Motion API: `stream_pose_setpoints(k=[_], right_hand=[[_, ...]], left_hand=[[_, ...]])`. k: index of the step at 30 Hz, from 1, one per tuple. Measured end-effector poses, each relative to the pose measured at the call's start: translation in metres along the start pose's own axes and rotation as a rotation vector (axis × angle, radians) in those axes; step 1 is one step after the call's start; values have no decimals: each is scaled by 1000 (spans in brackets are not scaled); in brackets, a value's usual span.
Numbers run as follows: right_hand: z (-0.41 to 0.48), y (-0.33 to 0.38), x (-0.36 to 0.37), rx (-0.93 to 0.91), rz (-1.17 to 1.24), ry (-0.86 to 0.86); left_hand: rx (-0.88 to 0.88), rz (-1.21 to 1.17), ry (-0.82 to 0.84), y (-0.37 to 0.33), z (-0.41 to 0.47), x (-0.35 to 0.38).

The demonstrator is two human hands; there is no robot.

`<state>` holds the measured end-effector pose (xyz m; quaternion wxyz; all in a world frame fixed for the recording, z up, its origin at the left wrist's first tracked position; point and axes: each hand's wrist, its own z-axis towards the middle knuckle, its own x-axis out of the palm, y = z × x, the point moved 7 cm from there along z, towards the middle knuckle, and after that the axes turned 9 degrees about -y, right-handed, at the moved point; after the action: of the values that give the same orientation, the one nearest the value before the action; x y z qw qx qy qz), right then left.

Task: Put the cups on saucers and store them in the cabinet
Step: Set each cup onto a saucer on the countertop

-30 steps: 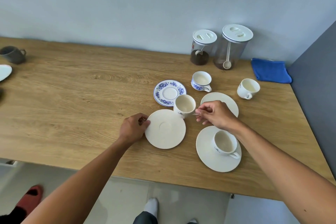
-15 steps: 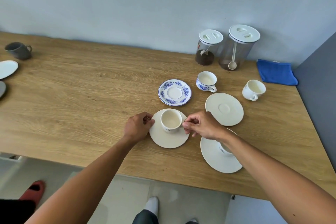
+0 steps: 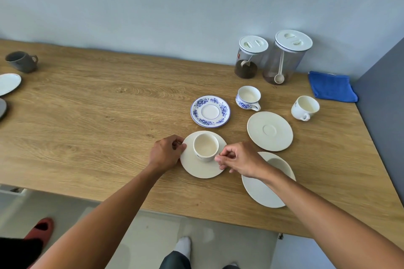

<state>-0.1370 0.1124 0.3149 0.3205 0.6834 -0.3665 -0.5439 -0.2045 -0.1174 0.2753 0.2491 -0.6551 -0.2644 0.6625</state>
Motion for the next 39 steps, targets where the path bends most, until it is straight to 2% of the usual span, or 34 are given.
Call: stream_pose_setpoints(k=[11, 13, 16, 21, 24, 32, 37, 39], right_hand=[[4, 1, -15, 15, -28, 13], [15, 0, -36, 40, 6, -57], [39, -6, -79, 79, 74, -250], [77, -25, -136, 101, -82, -582], [96, -40, -145, 164, -181, -601], [113, -63, -139, 214, -186, -595], [117, -79, -133, 380, 250, -521], [118, -78, -132, 393, 371, -507]], left_hand=[[24, -31, 67, 2, 14, -1], [28, -27, 34, 0, 27, -4], [-9, -47, 4, -7, 51, -6], [-36, -94, 12, -29, 92, 5], [-42, -113, 15, -38, 109, 15], [-38, -71, 16, -36, 127, 30], [-90, -128, 44, -29, 129, 33], [-112, -144, 53, -27, 129, 34]])
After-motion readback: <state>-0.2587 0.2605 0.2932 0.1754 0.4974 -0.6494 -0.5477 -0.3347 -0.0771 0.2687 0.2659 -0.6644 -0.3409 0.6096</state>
